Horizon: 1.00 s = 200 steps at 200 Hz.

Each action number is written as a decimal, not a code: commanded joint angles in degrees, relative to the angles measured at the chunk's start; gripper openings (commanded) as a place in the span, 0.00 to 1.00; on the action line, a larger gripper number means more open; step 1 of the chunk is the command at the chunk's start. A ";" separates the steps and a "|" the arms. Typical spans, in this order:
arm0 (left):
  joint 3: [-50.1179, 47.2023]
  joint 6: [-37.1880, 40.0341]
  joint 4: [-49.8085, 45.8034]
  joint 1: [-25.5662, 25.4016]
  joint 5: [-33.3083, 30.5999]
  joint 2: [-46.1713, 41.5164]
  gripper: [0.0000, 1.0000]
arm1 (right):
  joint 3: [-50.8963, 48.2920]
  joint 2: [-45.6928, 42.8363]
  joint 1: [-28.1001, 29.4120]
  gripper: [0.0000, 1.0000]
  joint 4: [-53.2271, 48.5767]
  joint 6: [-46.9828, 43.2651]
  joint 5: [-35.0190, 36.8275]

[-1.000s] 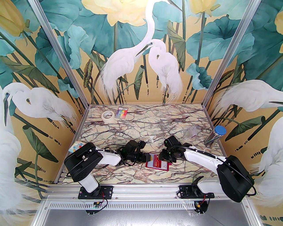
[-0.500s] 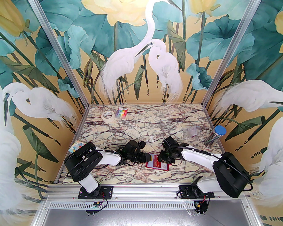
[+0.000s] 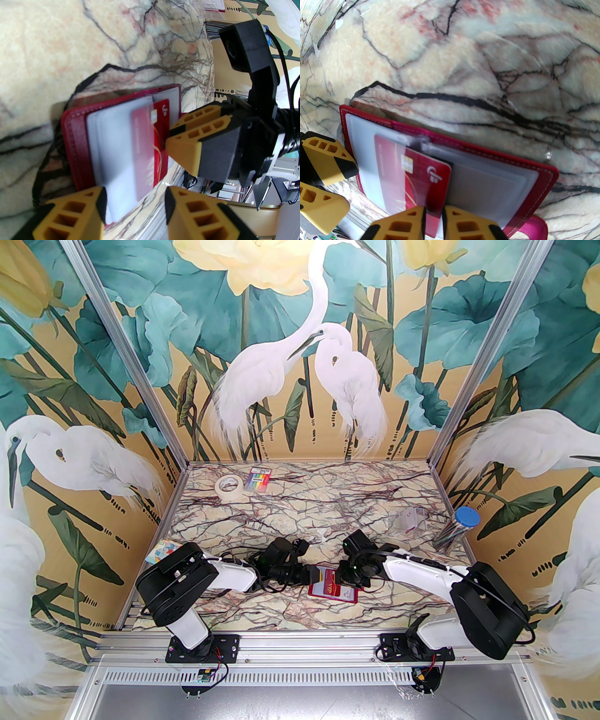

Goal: Put the credit cards into the card holder

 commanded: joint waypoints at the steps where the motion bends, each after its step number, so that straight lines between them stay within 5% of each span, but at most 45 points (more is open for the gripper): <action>1: 0.40 1.39 -2.30 -0.48 -1.51 1.80 0.46 | 1.65 0.88 0.66 0.19 -0.62 0.61 1.16; 200: 0.50 1.38 -2.30 -0.50 -1.42 1.94 0.46 | 4.36 3.25 3.19 0.18 -0.97 1.04 1.60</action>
